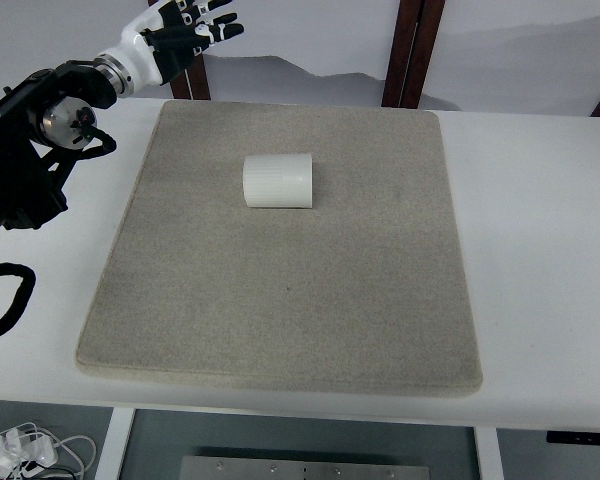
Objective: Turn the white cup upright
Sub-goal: 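Raise the left hand and swing it over the mat toward the cup, then lower the left hand onto the side of the white cup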
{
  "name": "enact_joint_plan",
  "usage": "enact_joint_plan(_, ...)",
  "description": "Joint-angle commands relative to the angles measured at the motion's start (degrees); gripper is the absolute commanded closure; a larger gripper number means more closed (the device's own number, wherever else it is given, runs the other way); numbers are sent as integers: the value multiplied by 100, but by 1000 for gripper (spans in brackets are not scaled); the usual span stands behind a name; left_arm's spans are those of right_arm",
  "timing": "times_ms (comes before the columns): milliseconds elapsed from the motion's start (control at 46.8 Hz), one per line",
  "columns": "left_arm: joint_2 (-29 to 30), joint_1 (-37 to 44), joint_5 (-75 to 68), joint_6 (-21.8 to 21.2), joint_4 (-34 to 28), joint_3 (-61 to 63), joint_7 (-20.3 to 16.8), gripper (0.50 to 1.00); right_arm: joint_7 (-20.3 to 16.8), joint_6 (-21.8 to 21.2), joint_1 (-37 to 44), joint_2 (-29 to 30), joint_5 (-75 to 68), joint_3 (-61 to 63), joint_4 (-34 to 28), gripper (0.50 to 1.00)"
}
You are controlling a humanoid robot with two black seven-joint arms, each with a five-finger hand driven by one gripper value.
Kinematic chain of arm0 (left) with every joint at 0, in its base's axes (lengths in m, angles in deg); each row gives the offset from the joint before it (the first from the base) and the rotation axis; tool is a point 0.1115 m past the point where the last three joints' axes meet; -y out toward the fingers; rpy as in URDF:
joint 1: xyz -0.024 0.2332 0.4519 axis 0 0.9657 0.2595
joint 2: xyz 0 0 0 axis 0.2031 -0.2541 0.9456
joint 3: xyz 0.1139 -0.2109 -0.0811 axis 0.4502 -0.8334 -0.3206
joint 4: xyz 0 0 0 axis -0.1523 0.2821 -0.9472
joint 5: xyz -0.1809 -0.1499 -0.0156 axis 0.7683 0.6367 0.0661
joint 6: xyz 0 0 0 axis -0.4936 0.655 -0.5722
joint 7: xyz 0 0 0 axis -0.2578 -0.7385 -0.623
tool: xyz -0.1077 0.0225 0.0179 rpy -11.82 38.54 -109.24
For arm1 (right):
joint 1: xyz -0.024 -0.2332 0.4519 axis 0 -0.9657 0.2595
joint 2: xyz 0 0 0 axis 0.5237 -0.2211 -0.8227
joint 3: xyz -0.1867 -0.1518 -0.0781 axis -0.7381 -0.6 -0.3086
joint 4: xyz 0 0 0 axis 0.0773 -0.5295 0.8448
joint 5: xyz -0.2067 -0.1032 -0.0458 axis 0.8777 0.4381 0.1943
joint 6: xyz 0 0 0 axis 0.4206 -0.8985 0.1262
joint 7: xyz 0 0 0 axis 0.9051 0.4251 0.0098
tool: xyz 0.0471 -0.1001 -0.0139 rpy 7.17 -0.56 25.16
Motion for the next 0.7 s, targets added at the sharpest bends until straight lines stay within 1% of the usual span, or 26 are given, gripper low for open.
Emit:
enact_joint_plan(0, 155, -53, -300, 32, 242, 173, -3, 504, -1, 0, 0, 0, 0, 0, -1, 548)
enact_joint_plan(171, 480, -105, -1100, 15, 910, 726, -3, 504, -1, 0, 0, 0, 0, 0, -1, 548)
enact_joint_plan(342, 727, -167, -2216, 24, 1490, 858, 6, 504, -1, 0, 0, 0, 0, 0, -1, 548)
enact_joint_plan(555, 885, -377, -3394, 32, 2053, 1455, 15, 506, -1, 0, 0, 0, 0, 0, -1, 548)
enact_joint_plan(683, 885, -562, -3606, 32, 2141, 1886, 67, 508, -1, 0, 0, 0, 0, 0, -1, 548)
